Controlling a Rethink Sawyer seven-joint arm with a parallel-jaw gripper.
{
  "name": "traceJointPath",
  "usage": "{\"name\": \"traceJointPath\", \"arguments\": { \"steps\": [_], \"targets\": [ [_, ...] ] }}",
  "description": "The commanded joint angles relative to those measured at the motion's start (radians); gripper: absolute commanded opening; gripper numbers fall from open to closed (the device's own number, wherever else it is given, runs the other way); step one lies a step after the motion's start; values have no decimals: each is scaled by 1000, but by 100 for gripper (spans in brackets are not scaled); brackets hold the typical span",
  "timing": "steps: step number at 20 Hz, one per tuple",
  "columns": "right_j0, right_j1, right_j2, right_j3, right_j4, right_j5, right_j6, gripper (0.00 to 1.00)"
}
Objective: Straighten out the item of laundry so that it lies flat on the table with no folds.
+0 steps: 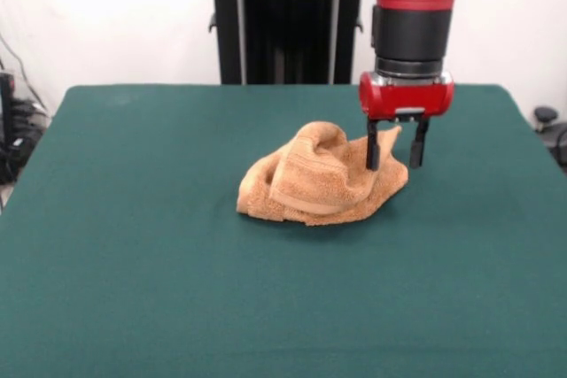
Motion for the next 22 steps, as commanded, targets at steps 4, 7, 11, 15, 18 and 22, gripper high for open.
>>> {"name": "traceJointPath", "arguments": {
  "steps": [4,7,11,15,18,22],
  "targets": [
    [30,126,40,50,5,46,176,100],
    [24,143,44,54,-3,38,170,100],
    [9,161,46,72,-23,5,166,100],
    [-8,156,51,94,-34,-9,166,100],
    [-12,147,49,106,-36,-9,167,100],
    [-5,144,41,109,-33,-18,176,100]
  ]
}}
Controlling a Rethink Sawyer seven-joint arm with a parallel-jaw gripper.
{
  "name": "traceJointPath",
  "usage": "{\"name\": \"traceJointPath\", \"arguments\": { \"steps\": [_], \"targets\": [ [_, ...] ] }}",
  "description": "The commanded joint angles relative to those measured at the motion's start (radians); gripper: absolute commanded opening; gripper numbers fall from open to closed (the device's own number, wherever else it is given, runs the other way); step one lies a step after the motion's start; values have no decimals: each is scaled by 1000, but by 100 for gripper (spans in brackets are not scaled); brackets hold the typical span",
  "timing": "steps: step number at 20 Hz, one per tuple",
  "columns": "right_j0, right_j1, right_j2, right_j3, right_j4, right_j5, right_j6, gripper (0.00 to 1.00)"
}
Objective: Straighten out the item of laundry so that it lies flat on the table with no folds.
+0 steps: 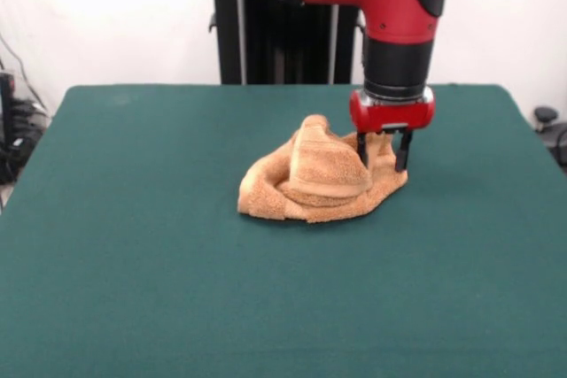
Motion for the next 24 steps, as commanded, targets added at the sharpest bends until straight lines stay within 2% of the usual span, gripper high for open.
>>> {"name": "traceJointPath", "arguments": {
  "steps": [1,17,24],
  "targets": [
    [3,41,43,89,-31,-9,174,100],
    [-31,-54,-4,125,-62,67,114,100],
    [-96,-6,8,70,-124,53,82,100]
  ]
}}
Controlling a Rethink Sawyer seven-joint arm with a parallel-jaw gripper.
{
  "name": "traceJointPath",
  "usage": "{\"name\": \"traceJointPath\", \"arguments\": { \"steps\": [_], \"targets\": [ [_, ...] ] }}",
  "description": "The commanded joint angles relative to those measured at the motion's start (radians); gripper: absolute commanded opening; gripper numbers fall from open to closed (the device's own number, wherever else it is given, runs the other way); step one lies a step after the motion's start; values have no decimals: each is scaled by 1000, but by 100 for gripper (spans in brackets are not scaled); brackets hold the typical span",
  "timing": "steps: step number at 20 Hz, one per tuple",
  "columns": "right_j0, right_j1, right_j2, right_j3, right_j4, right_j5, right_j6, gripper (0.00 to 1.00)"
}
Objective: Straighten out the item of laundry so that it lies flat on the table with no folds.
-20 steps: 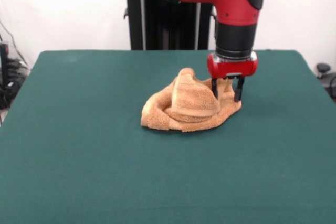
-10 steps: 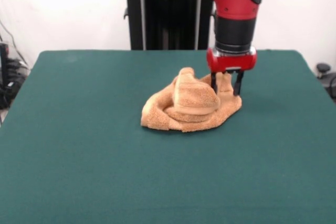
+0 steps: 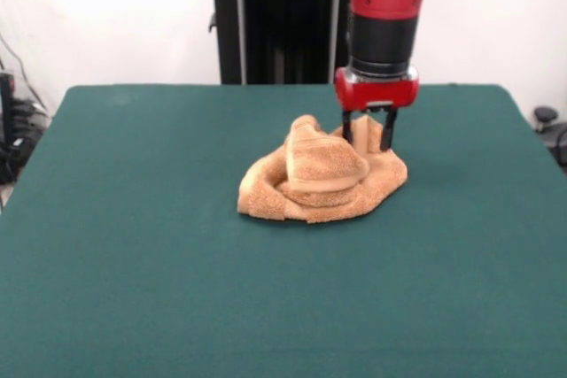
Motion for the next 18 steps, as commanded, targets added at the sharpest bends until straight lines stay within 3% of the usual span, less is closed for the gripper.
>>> {"name": "traceJointPath", "arguments": {
  "steps": [1,13,18],
  "targets": [
    [-53,63,15,-7,-64,55,86,100],
    [-70,96,18,-32,-112,13,111,100],
    [-89,66,-7,-20,-138,23,102,100]
  ]
}}
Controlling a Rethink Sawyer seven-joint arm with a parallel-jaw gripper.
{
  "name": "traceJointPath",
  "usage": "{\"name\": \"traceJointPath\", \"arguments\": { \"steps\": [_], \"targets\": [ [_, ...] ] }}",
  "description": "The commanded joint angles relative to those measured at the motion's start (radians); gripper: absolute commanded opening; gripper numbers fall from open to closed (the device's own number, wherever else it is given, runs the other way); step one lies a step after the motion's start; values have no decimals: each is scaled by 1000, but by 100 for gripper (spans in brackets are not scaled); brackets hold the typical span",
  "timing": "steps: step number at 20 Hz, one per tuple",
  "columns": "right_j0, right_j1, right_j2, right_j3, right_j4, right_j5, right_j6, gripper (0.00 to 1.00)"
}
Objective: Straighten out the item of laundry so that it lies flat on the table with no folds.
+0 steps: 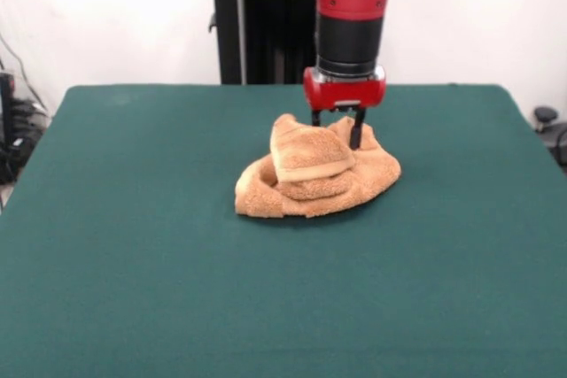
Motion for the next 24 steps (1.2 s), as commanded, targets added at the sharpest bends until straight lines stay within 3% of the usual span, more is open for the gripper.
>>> {"name": "traceJointPath", "arguments": {
  "steps": [1,9,16,24],
  "targets": [
    [-25,45,-15,-14,-56,31,94,100],
    [-113,-97,-33,38,-135,145,37,100],
    [-118,-166,-43,76,-168,176,60,100],
    [-90,-187,-60,99,-176,165,102,100]
  ]
}}
